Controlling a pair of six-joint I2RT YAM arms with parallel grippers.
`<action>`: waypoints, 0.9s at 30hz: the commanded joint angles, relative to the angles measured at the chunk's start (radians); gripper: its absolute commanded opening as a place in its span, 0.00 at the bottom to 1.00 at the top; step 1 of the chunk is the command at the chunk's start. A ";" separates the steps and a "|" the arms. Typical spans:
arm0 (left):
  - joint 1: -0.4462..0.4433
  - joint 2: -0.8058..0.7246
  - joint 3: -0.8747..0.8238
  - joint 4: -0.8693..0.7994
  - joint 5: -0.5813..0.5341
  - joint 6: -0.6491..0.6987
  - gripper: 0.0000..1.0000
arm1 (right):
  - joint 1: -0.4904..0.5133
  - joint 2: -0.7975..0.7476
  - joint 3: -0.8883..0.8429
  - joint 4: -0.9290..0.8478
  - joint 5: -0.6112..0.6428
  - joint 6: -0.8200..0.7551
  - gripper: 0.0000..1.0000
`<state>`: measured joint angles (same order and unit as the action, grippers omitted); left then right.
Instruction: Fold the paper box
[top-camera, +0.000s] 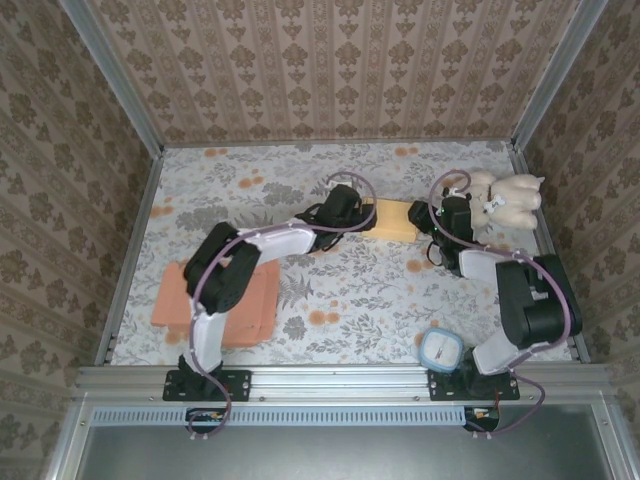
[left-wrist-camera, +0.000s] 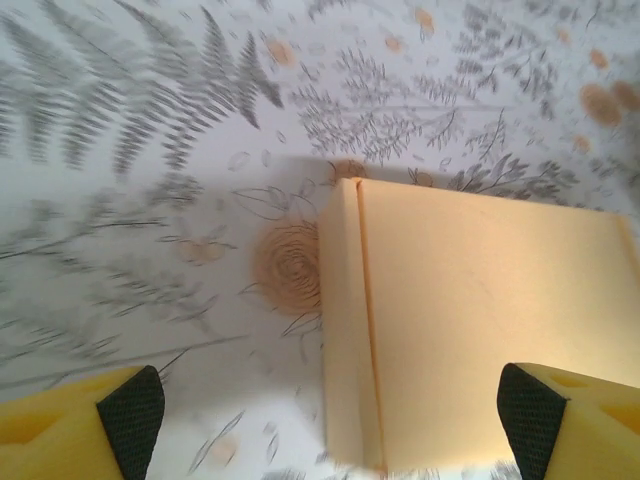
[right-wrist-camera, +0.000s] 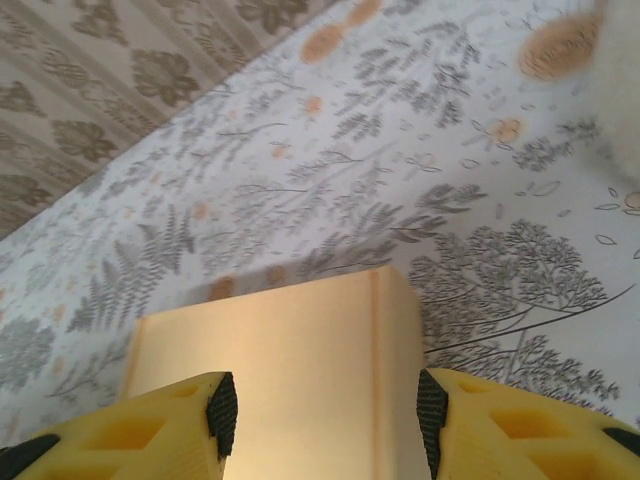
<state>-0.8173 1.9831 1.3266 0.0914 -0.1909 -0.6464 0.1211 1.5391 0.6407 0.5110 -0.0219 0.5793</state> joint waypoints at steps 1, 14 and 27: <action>0.004 -0.192 -0.101 -0.022 -0.107 0.024 0.91 | 0.090 -0.129 -0.026 -0.119 0.104 -0.076 0.54; 0.026 -0.894 -0.744 -0.201 -0.359 -0.143 0.92 | 0.445 -0.379 -0.103 -0.281 0.196 -0.139 0.54; 0.027 -1.666 -1.015 -0.560 -0.498 -0.215 0.92 | 0.658 -0.041 0.144 -0.250 0.137 -0.270 0.55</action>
<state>-0.7959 0.3721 0.3367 -0.3588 -0.6262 -0.8360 0.7528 1.4158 0.7086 0.2436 0.1421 0.3676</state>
